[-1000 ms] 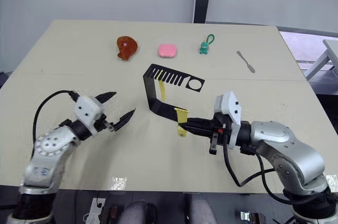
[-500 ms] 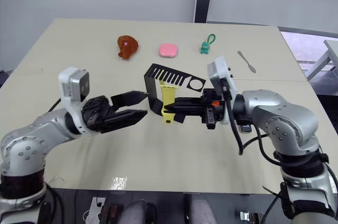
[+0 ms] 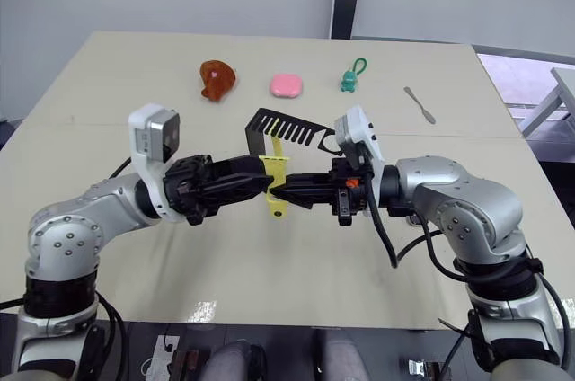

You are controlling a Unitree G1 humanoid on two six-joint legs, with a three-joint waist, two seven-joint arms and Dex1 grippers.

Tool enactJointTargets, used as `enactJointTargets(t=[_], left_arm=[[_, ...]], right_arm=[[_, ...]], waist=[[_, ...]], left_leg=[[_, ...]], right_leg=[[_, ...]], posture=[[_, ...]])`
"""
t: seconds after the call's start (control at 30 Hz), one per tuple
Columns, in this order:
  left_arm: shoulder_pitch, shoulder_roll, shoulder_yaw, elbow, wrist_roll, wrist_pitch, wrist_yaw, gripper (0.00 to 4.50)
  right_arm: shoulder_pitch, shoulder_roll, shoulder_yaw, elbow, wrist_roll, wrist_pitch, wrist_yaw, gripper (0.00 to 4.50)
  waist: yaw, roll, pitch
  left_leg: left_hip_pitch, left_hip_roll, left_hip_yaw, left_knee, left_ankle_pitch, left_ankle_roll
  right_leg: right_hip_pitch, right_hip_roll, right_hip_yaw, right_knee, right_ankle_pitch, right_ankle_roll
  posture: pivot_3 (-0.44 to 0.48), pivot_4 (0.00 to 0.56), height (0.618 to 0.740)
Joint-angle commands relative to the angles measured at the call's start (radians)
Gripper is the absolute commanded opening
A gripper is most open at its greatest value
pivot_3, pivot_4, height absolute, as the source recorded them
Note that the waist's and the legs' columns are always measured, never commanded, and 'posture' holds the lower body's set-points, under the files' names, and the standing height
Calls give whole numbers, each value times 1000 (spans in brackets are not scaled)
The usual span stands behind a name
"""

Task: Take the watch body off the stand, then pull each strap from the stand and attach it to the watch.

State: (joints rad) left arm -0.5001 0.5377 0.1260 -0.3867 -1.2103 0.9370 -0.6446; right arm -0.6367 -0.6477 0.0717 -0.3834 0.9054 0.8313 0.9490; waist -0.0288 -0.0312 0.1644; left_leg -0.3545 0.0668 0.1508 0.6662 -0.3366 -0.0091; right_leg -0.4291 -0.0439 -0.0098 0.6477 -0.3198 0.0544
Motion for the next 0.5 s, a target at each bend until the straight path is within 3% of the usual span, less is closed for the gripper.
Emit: enactJointTargets(t=[0.03, 0.4, 0.5], left_arm=[[-20, -8, -7, -19, 7, -13, 8, 2279], [-33, -24, -18, -19, 30, -22, 18, 2279], [-33, -28, -17, -16, 32, -22, 17, 1424]], right_arm=[[2, 7, -17, -28, 2, -3, -5, 0], [4, 11, -23, -32, 1, 4, -11, 0], [5, 10, -25, -31, 1, 6, -14, 0]], waist=[[0, 0, 0], [0, 0, 0], [0, 0, 0]], left_leg=[[0, 0, 0, 0, 0, 0], [0, 0, 0, 0, 0, 0], [0, 0, 0, 0, 0, 0]], right_leg=[[0, 0, 0, 0, 0, 0], [0, 0, 0, 0, 0, 0], [0, 0, 0, 0, 0, 0]], posture=[[0, 150, 740], [0, 150, 740], [0, 150, 740]])
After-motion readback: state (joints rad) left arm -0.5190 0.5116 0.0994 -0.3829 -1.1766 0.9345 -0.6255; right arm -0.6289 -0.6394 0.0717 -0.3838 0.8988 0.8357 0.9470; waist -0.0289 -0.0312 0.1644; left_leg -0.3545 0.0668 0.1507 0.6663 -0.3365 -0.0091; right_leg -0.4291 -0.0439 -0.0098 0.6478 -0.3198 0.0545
